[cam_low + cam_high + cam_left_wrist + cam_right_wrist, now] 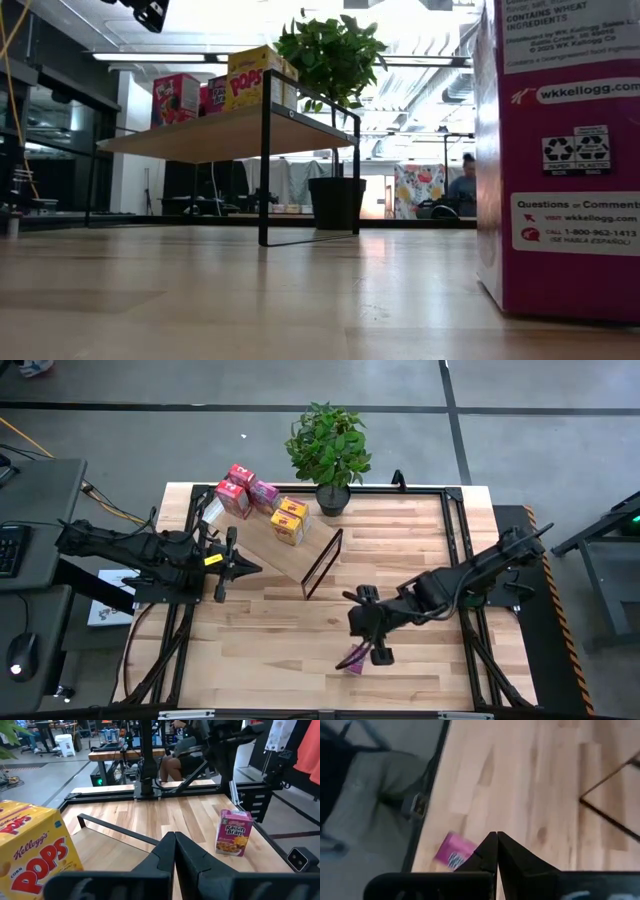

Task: Stack cereal on shelf
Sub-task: Put the pink cereal box on the shelf aligned with the other pink cereal box

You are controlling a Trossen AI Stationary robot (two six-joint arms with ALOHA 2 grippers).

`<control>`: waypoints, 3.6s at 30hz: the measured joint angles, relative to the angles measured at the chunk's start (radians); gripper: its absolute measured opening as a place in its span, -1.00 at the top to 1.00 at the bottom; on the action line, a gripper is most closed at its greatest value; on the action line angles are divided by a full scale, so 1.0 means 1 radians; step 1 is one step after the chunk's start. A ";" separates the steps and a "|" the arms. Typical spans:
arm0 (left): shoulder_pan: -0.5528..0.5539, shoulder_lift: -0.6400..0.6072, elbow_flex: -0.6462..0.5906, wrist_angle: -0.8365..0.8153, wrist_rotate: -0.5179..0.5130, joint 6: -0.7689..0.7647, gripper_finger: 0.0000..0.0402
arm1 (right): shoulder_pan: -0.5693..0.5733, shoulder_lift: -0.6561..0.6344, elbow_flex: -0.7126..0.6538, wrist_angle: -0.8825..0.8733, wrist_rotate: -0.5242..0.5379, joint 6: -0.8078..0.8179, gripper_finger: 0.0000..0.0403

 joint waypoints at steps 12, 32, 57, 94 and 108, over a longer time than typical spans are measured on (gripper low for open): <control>0.000 0.016 -0.001 -0.001 -0.001 0.000 1.00 | 0.011 0.029 0.000 -0.005 0.079 0.146 0.14; 0.000 0.050 -0.001 -0.003 -0.001 0.000 1.00 | 0.048 0.072 0.000 0.037 0.024 -0.258 -0.62; 0.000 0.051 -0.001 -0.001 -0.031 0.008 1.00 | 0.095 0.204 -0.001 -0.070 -0.093 -0.498 -0.62; 0.000 0.052 -0.001 -0.002 -0.032 0.025 1.00 | 0.059 0.329 0.000 -0.011 -0.117 -0.626 -0.43; 0.000 0.052 -0.001 -0.002 -0.032 0.024 1.00 | 0.059 0.295 0.000 -0.018 -0.070 -0.629 0.32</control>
